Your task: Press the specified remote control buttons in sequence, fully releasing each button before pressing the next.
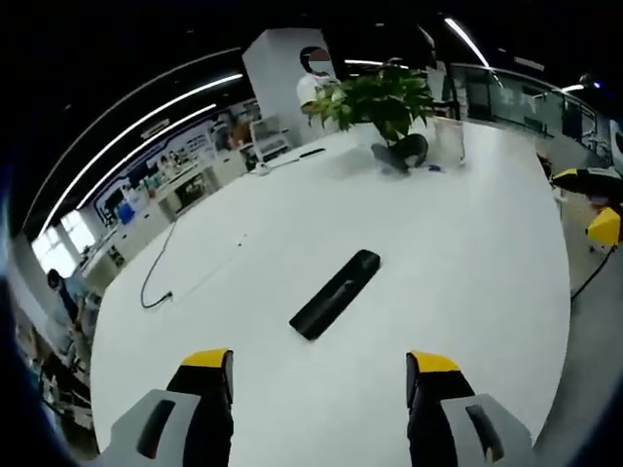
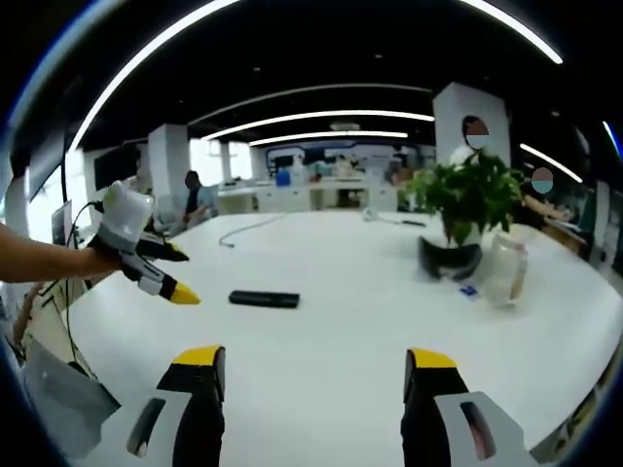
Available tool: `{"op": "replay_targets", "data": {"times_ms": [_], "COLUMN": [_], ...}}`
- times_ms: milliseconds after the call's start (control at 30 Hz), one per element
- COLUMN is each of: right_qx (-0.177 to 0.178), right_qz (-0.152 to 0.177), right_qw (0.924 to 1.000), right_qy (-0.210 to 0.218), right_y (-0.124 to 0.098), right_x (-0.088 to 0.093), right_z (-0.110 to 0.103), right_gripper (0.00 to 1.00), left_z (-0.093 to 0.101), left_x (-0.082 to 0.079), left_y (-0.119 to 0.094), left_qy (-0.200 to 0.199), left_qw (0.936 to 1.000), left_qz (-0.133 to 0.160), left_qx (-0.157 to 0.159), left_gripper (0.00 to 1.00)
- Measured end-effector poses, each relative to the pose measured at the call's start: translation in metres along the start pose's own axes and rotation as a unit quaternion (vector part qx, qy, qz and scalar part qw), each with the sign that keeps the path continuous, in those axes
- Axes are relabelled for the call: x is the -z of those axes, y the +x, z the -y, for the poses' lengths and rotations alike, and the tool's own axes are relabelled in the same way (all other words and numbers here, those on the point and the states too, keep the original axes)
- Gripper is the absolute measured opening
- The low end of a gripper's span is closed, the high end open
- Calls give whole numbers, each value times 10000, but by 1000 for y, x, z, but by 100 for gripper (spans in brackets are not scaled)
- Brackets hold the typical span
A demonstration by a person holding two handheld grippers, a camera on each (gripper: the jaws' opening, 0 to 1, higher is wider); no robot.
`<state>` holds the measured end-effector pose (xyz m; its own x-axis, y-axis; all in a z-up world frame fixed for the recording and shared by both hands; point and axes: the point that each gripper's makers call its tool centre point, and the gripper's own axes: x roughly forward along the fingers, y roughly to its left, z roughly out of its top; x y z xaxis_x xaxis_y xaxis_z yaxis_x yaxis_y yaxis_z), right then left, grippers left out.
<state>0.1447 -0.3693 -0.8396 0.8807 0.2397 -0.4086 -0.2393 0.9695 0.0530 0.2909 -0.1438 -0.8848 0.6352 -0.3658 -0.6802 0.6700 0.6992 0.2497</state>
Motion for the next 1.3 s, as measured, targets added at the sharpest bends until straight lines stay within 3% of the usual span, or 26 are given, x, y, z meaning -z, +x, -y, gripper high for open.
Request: {"op": "replay_targets", "data": {"times_ms": [333,667,933,1300], "right_qx": [4,53,53,49], "right_qz": [-80,-126,-151,-183], "right_qw": [10000,9999,9998,9998], "right_qy": [-60,-67,-84,-101], "right_y": [1,2,3,3], "right_x": [3,4,5,6], "right_z": [0,2,1,1], "right_gripper": [73,73,73,73], "left_z": [-4,-10,-4,-5], "left_x": [-4,8,14,17], "left_y": [32,62,79,97], "left_qy": [218,1121,1163,1339], "left_qw": [9988,9888,9838,9772], "left_qz": [-281,-827,-1054,-1286], "left_qx": [338,525,868,1026], "left_gripper": [67,61,62,60]}}
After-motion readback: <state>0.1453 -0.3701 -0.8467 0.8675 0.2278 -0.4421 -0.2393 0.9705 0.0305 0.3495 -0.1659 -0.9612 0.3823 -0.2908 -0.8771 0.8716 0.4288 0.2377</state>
